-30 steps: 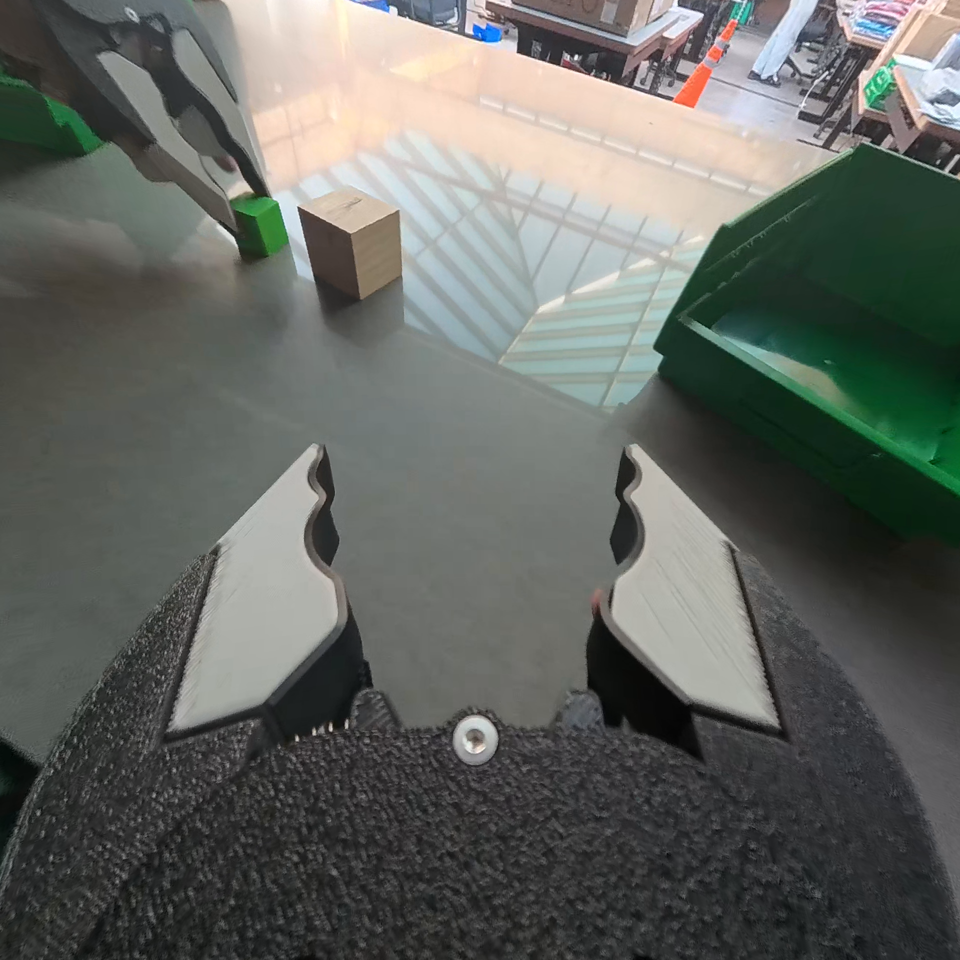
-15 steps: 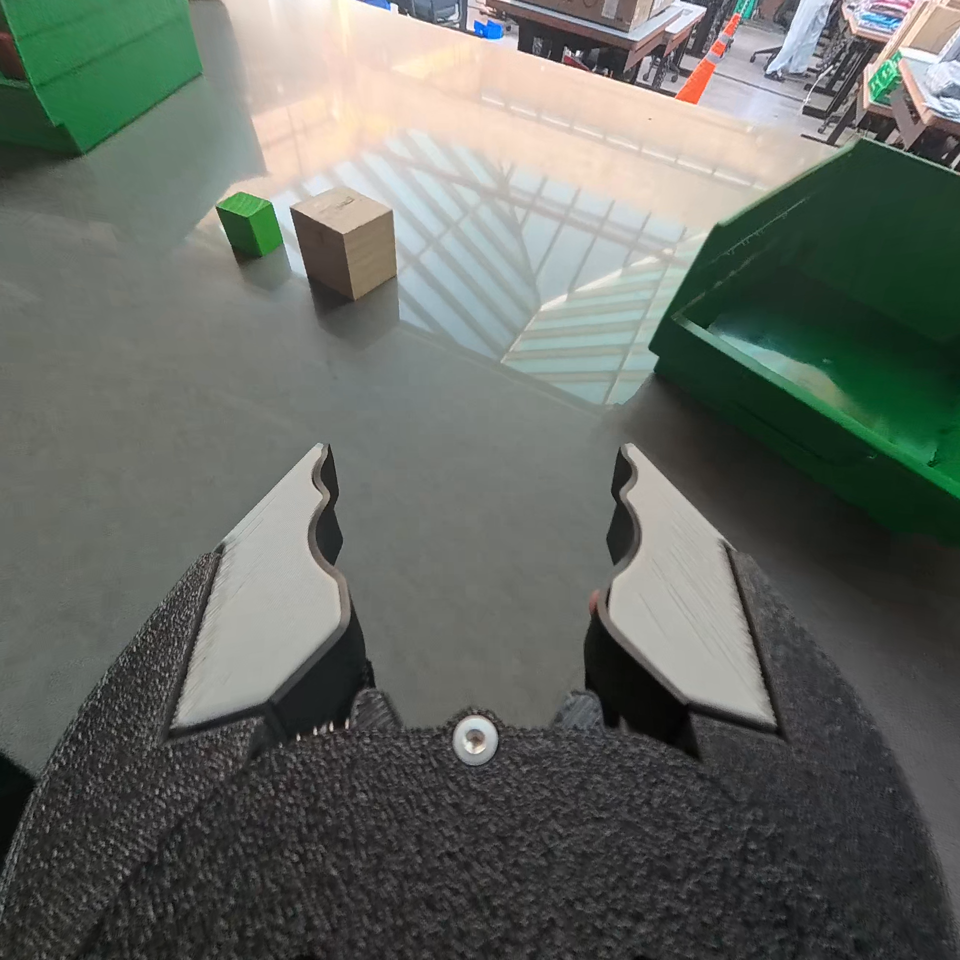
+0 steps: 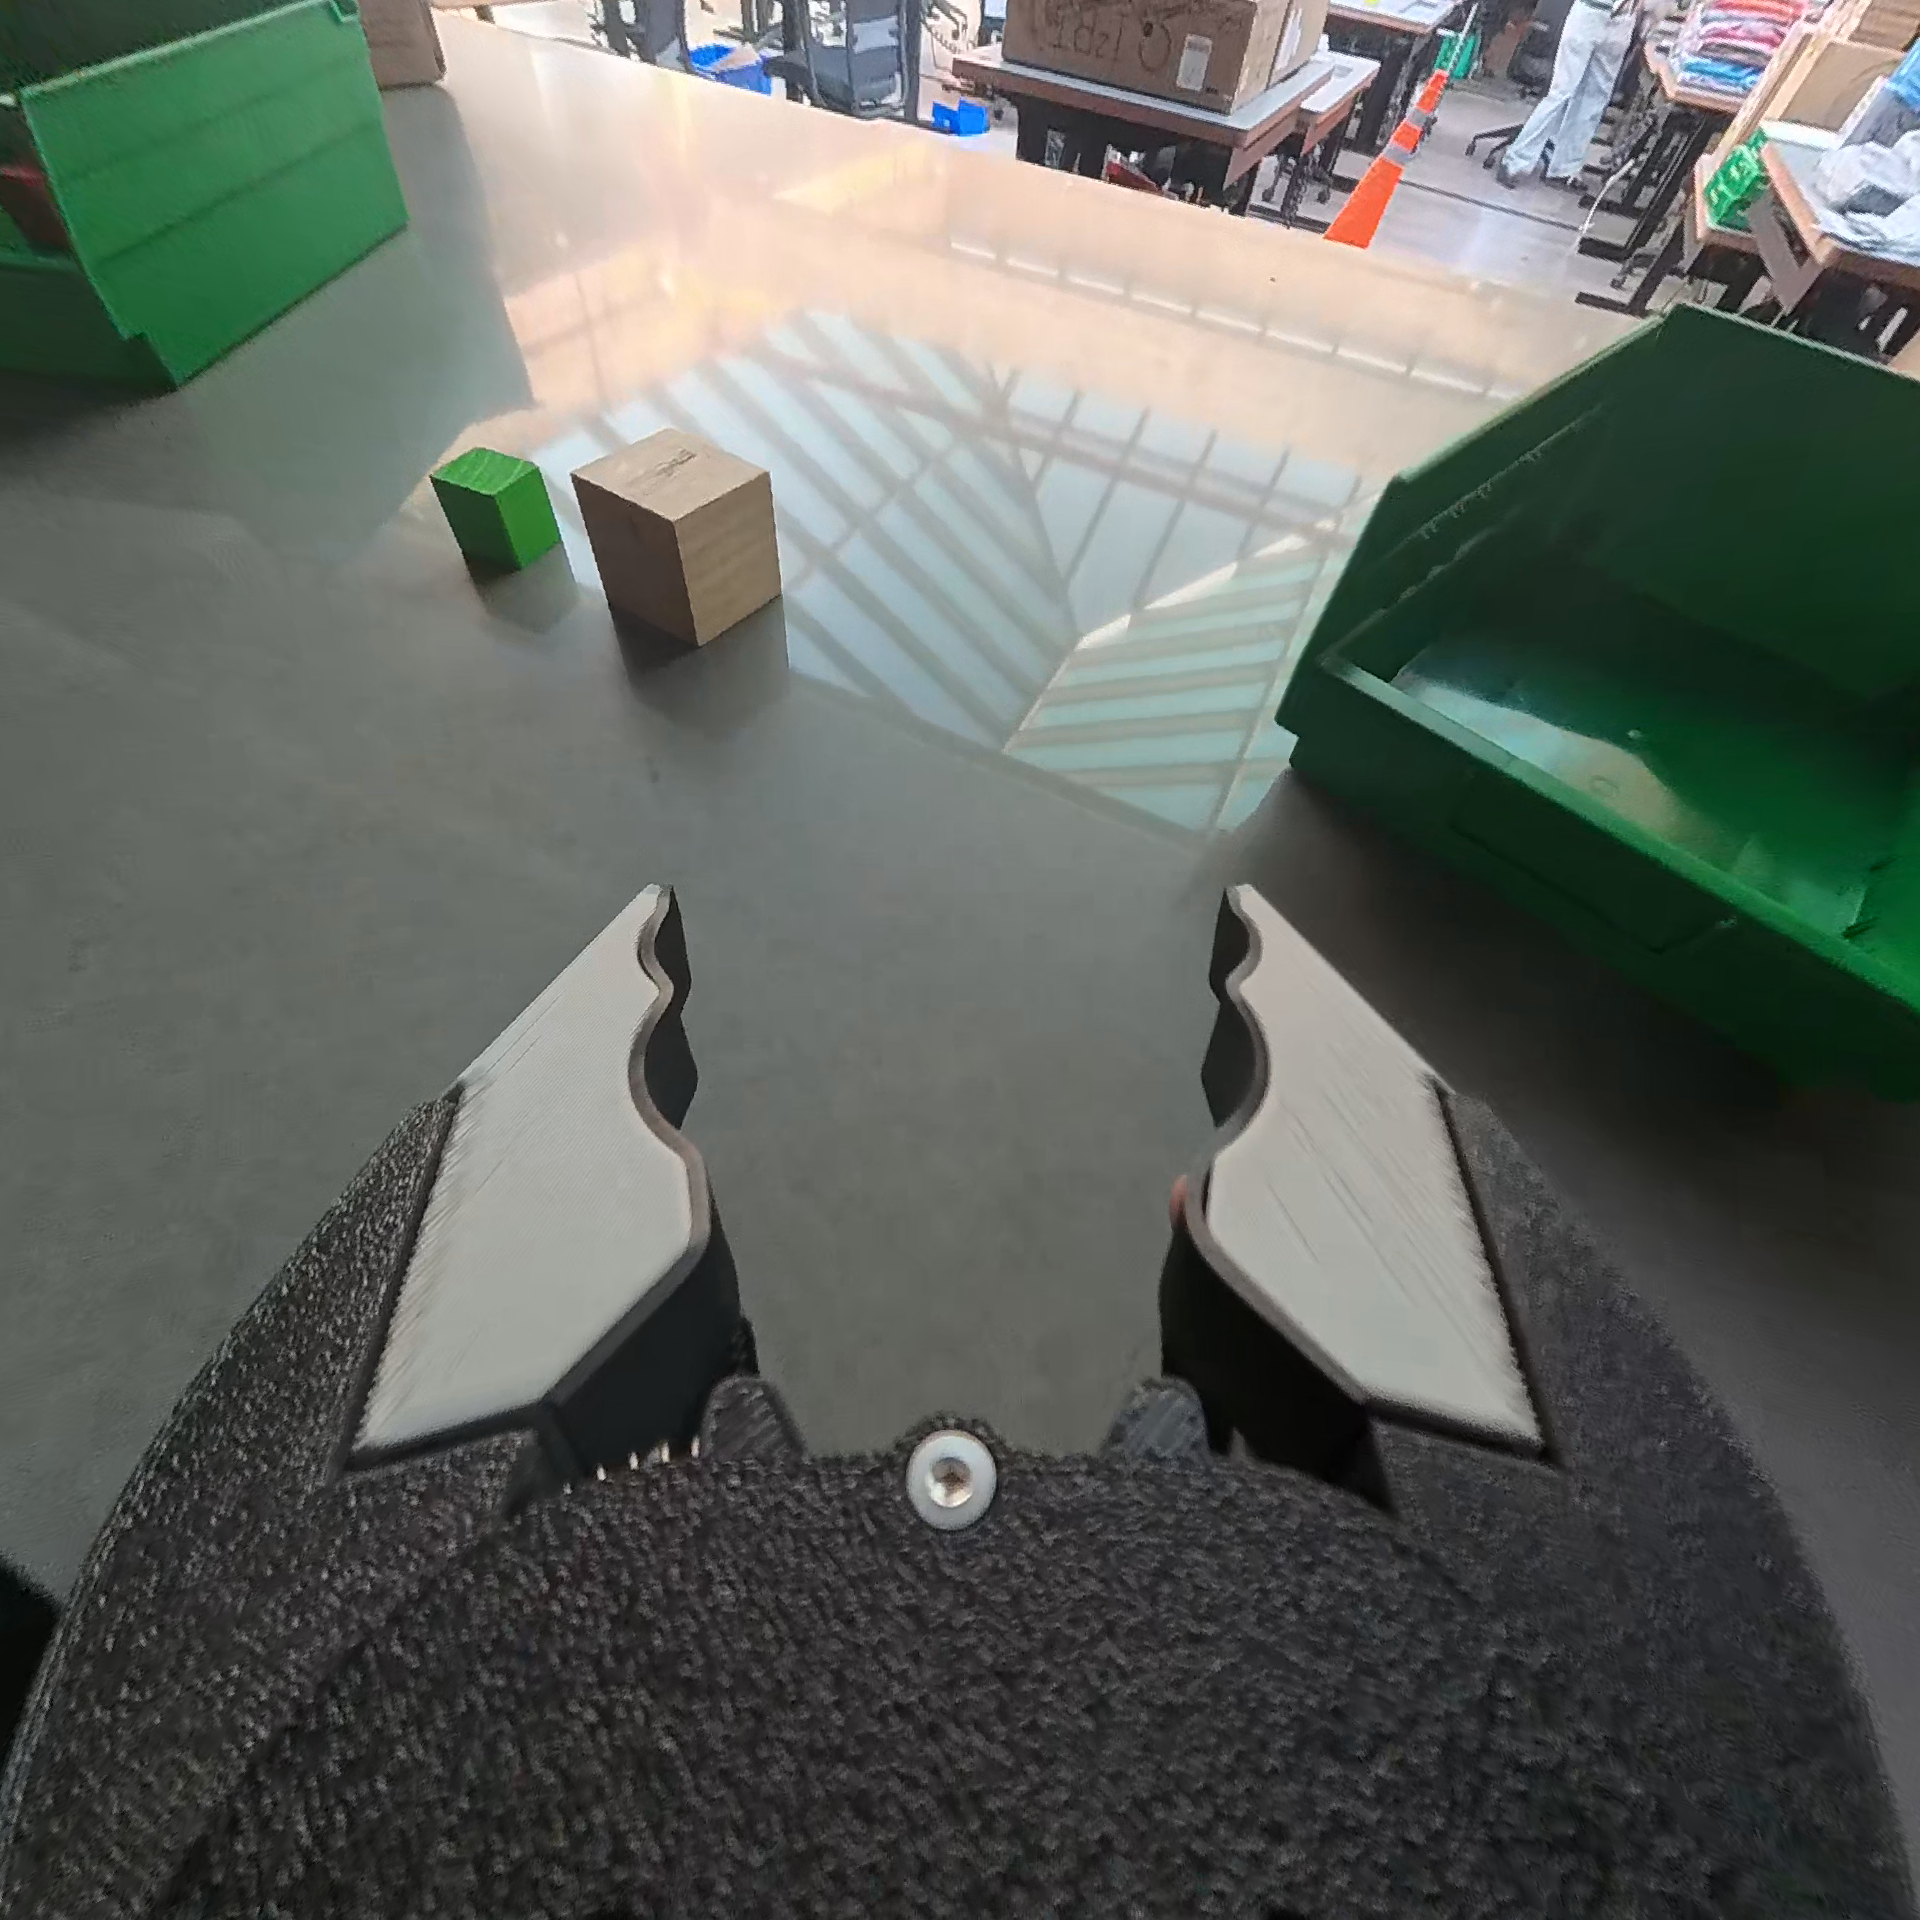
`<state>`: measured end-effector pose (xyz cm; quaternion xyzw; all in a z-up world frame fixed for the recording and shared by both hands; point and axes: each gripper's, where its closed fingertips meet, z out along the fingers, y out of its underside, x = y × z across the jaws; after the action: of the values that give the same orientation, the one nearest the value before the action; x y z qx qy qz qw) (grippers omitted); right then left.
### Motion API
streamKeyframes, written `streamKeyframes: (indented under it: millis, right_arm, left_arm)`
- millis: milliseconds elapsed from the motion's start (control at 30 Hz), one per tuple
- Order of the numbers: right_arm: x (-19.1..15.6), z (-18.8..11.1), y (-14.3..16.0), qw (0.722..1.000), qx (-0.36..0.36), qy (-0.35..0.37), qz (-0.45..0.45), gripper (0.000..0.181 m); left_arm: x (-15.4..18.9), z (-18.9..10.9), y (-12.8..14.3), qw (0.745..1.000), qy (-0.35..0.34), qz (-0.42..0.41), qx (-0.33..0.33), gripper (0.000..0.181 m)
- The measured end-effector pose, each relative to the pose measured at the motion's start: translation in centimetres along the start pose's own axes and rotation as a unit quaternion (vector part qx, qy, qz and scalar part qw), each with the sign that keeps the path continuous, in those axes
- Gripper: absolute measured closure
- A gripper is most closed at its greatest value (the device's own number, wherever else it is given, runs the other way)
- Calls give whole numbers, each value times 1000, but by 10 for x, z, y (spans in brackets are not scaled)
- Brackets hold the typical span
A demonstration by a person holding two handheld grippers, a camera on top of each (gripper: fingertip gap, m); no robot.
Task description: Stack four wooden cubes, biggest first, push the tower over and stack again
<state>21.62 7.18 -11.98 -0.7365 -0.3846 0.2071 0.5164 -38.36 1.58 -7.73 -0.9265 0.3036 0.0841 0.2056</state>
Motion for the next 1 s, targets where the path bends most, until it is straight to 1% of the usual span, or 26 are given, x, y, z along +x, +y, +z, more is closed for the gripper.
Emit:
streamKeyframes:
  millis: [33, 67, 133, 167, 233, 300, 367, 467, 533, 667, 733, 800, 833, 900, 933, 967, 1000]
  right_arm:
    - [0, 0, 1, 1000, 0, -1, 4, 80]
    - [0, 1, 2, 1000, 1, -2, 6, 80]
    - [-2, 4, 1, 1000, 3, -7, 6, 80]
    - [-5, 5, -1, 1000, 6, -10, 4, 80]
    - [-9, 6, -5, 1000, 12, -15, 3, 80]
    - [-10, 3, -6, 1000, 14, -15, -1, 80]
    - [-7, -3, -4, 1000, 14, -9, 3, 80]
    - [2, -15, 3, 1000, 11, 6, 11, 81]
    - [8, -21, 7, 1000, 8, 15, 16, 81]
    - [12, -22, 9, 1000, 6, 22, 21, 81]
    - [10, -17, 7, 1000, 5, 17, 19, 81]
    - [7, -11, 6, 1000, 4, 10, 16, 81]
    - [6, -9, 4, 1000, 3, 7, 13, 81]
    - [4, -7, 2, 1000, 1, 3, 8, 81]
    - [4, -8, 1, 1000, 1, 2, 7, 81]
    - [5, -8, 1, 1000, 1, 2, 9, 81]
    - [7, -9, 3, 1000, 0, 2, 11, 82]
  left_arm:
    - [6, -20, -21, 1000, -6, 10, 27, 154]
    - [19, -35, -44, 998, -2, 24, 54, 154]
    - [58, -51, -88, 993, 14, 69, 90, 154]
    - [83, -50, -107, 990, 29, 93, 103, 153]
    - [134, -33, -135, 982, 78, 127, 112, 153]
    - [173, 0, -146, 978, 107, 150, 94, 153]
    - [201, 35, -148, 977, 130, 155, 73, 153]
    - [224, 76, -142, 976, 151, 148, 49, 153]
    - [236, 91, -138, 974, 166, 148, 40, 153]
    - [242, 106, -135, 974, 166, 150, 33, 153]
    - [239, 111, -135, 976, 150, 152, 35, 153]
    - [232, 109, -134, 979, 125, 156, 36, 152]
    - [226, 101, -136, 980, 111, 158, 48, 146]
    - [199, 70, -135, 984, 75, 137, 80, 143]
    - [177, 50, -132, 987, 55, 114, 101, 144]
    - [151, 30, -123, 989, 34, 88, 112, 144]
    - [121, 13, -109, 992, 11, 58, 112, 144]
